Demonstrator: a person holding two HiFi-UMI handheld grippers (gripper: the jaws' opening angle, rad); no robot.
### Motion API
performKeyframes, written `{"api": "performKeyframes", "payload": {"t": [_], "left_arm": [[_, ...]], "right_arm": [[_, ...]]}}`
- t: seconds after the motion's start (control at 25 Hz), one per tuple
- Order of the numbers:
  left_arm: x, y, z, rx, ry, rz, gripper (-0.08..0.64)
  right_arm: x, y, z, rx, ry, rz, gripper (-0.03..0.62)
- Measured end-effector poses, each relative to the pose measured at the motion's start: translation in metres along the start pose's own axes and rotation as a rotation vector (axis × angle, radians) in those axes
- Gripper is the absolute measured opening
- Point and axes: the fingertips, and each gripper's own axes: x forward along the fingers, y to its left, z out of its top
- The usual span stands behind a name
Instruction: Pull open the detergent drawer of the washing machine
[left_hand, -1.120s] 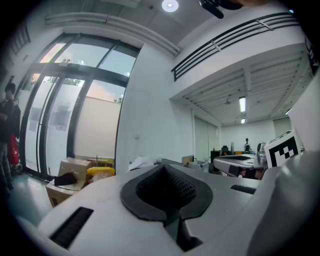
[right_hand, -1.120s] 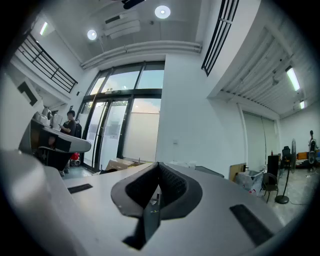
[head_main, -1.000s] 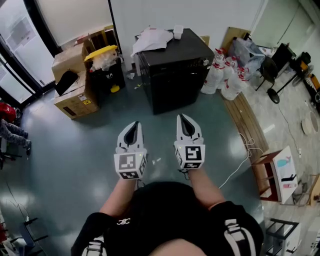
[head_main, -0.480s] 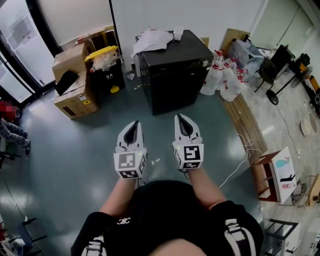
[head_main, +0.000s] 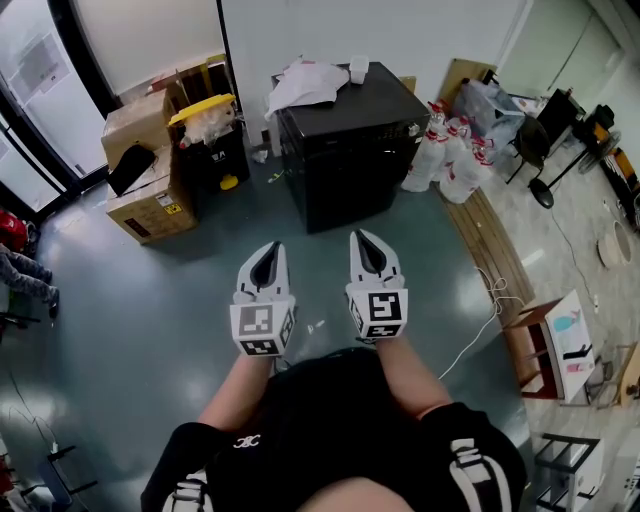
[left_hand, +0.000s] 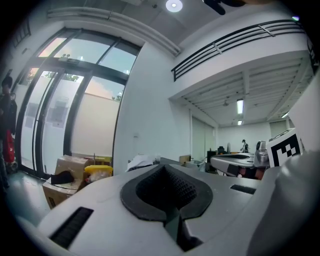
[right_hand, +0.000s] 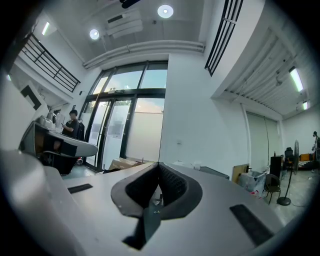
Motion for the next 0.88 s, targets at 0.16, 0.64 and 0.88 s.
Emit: {"api": "performKeyframes", "payload": {"t": [0.16,0.64,0.88], "left_arm": [[0.001,0.009,-0.001,-0.002,0.002,-0.002,0.002],[0.058,0.042,-0.004,0.013,0.010,0.029,0.002],[0.113,0.060,0.008,0.008,0.013,0.026,0.002]], "right_arm": [[0.010,0.006,-0.003,0.005,0.006,0.000,0.003],[0.085,-0.005,-0.019,0.025,0.005,0.038,0.003],[0.138,-0.034,-0.012,0.036,-0.012,0.027,0.003]]}}
